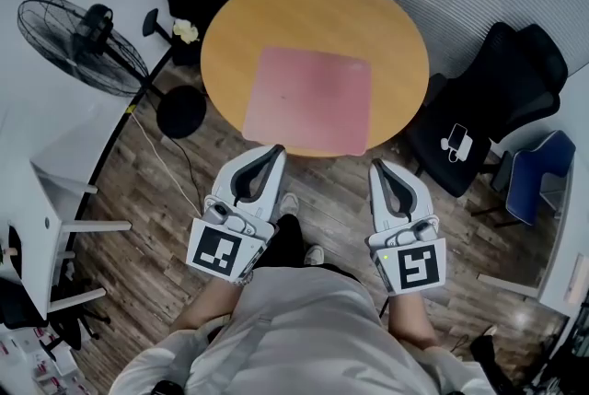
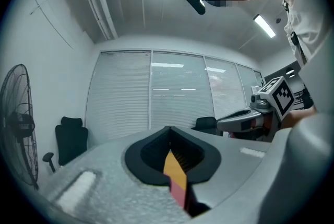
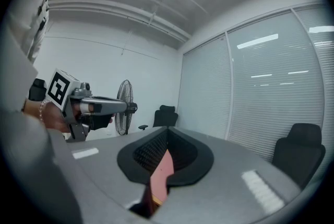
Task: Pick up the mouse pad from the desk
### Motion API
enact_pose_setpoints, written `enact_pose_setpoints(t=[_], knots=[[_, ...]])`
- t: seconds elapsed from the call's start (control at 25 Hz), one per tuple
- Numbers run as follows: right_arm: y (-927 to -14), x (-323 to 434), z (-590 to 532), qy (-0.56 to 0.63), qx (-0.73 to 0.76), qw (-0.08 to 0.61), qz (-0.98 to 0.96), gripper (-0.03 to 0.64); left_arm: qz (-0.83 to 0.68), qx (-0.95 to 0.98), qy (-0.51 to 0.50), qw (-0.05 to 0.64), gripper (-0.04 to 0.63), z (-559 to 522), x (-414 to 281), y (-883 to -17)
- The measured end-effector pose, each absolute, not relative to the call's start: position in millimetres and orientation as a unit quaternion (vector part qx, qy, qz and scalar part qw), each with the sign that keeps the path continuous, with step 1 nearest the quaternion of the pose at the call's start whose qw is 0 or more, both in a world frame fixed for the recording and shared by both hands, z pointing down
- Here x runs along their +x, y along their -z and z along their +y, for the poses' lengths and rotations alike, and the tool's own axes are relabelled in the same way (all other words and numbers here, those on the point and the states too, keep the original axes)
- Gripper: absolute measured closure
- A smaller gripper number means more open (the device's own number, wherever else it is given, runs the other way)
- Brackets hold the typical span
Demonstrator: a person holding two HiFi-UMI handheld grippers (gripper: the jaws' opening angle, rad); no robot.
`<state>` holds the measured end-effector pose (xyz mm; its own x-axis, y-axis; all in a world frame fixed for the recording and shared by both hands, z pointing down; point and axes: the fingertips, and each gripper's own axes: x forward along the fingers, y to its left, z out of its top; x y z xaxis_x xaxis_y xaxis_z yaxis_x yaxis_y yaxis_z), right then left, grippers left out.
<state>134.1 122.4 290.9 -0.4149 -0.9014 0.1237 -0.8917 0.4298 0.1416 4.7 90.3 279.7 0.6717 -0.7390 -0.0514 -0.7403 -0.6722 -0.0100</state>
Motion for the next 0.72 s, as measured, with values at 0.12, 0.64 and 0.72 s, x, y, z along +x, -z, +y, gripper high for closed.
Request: enact_pose_setpoints(t=[0.12,0.64,0.72], knots=[[-294,130,105,0.016,0.539,0.100,-0.836,0.614,0.401,-0.916,-0.022,0.013,0.589,72,-1,-281],[-293,98,22,0.023,0.542,0.104,-0.834,0.614,0.390,-0.921,-0.015,0.001,0.589,-13,-34,-291],[-293,95,10,0.026,0.541,0.105,-0.834,0.614,0.390,-0.921,-0.014,-0.003,0.589,-26,-38,-294]])
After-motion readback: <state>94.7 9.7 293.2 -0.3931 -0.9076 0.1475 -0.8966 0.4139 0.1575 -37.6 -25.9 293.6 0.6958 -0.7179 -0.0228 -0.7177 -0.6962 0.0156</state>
